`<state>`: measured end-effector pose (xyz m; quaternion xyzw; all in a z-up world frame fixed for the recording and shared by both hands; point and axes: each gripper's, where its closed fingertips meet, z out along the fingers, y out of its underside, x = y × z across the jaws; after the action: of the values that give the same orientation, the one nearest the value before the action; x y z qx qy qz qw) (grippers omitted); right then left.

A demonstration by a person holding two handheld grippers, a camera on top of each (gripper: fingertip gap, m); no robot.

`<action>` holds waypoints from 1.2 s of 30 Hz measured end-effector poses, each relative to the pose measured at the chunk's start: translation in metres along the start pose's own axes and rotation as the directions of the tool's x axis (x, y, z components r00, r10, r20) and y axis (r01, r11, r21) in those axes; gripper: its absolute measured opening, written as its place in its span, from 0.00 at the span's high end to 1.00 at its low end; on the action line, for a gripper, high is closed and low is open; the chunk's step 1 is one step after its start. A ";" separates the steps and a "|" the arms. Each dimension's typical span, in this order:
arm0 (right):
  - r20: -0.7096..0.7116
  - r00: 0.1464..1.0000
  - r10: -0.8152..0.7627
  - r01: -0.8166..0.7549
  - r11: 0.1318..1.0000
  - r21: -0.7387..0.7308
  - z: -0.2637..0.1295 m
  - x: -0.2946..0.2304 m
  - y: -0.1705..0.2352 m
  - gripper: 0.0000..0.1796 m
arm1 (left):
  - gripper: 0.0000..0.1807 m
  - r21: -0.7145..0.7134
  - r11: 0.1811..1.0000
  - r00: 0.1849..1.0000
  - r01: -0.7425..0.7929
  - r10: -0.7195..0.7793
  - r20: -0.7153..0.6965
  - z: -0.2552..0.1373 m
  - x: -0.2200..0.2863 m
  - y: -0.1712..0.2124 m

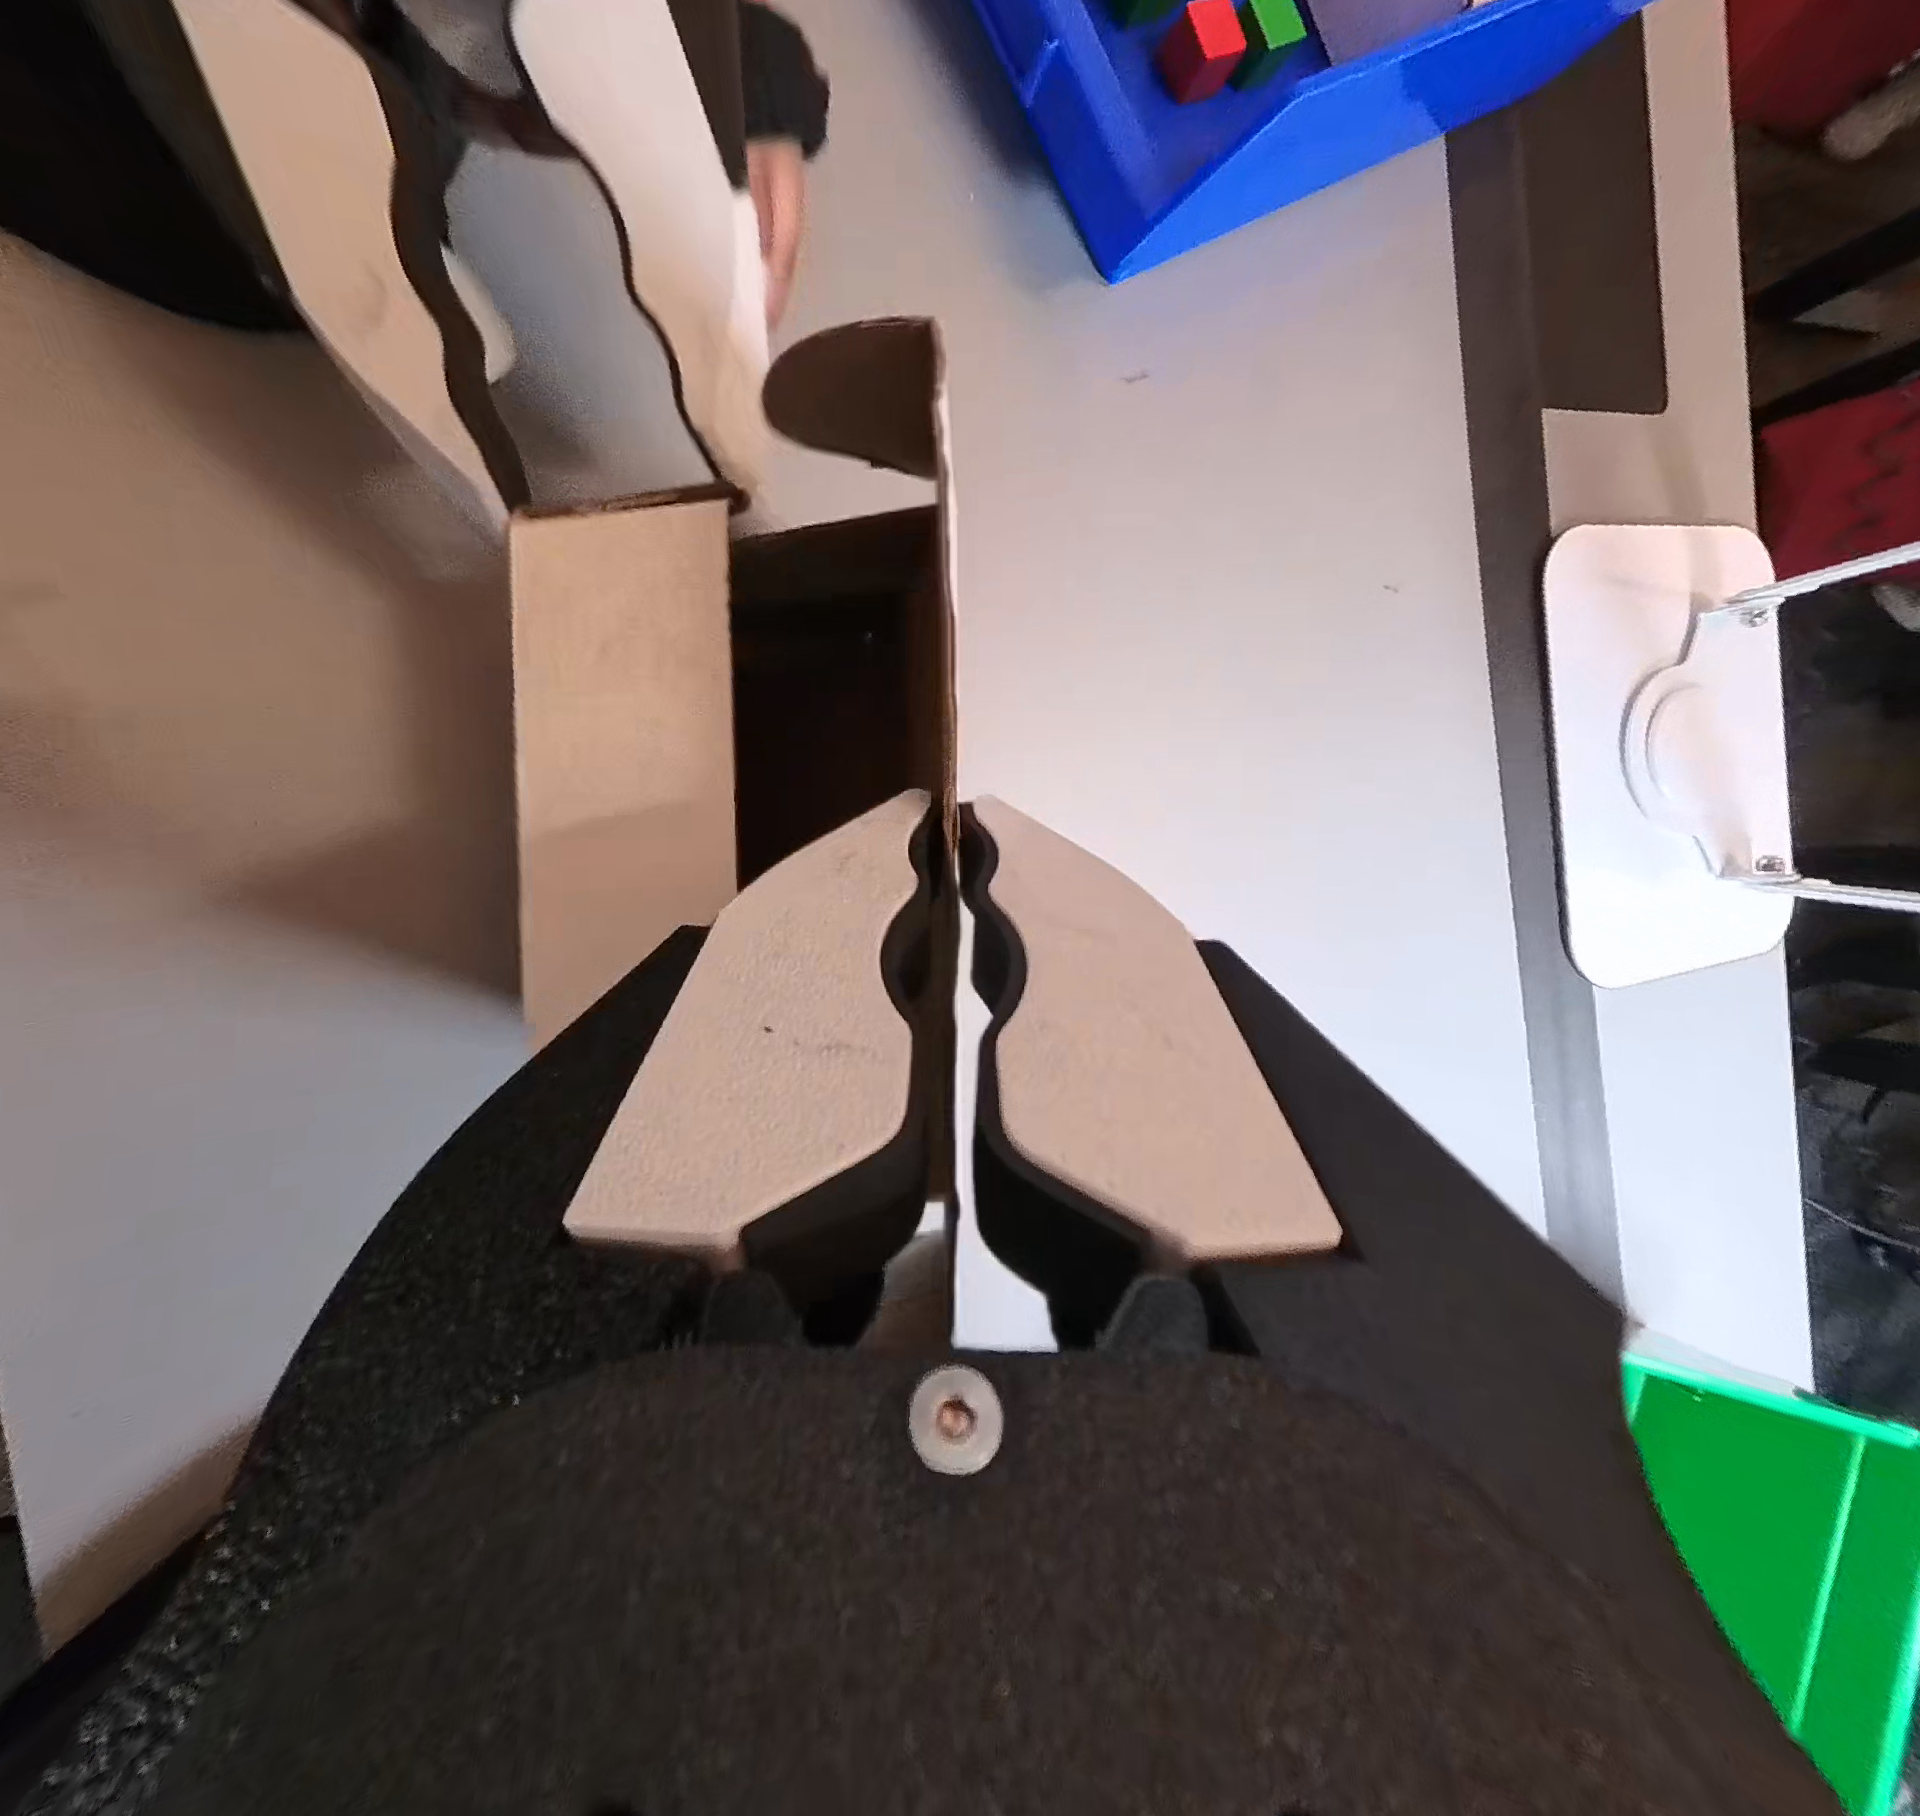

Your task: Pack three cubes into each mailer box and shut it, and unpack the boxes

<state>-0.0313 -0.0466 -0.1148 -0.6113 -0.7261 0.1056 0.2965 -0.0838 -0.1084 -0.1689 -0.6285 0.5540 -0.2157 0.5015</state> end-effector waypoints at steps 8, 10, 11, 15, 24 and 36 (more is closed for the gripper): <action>-0.024 1.000 -0.009 0.009 1.000 -0.023 0.007 -0.009 0.000 0.98 | 0.83 -0.007 0.998 0.998 -0.065 0.065 -0.015 0.000 0.017 -0.005; -0.068 0.998 0.005 -0.007 1.000 -0.019 0.003 -0.003 -0.003 0.98 | 0.84 -0.030 0.994 0.995 -0.105 0.104 -0.002 0.003 0.018 0.000; -0.094 0.996 0.009 -0.010 1.000 -0.015 0.001 0.002 -0.004 0.98 | 0.85 -0.034 0.994 0.995 -0.104 0.104 -0.007 0.003 0.018 0.002; -0.168 0.985 0.031 -0.030 1.000 0.007 -0.006 0.016 -0.007 0.98 | 0.85 -0.093 0.991 0.994 -0.099 0.095 -0.043 0.005 0.021 0.015; -0.193 0.981 0.011 -0.006 1.000 0.028 -0.023 0.022 -0.018 0.99 | 0.80 -0.257 0.966 0.983 0.014 -0.059 -0.171 -0.015 0.029 0.049; -0.094 0.995 -0.023 0.024 1.000 0.012 -0.015 0.012 -0.027 0.99 | 0.88 -0.221 0.973 0.987 -0.066 0.030 -0.159 0.012 0.037 0.032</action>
<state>-0.0463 -0.0444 -0.0845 -0.6050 -0.7178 0.0782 0.3356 -0.0781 -0.1340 -0.2120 -0.6491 0.6273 -0.1873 0.3874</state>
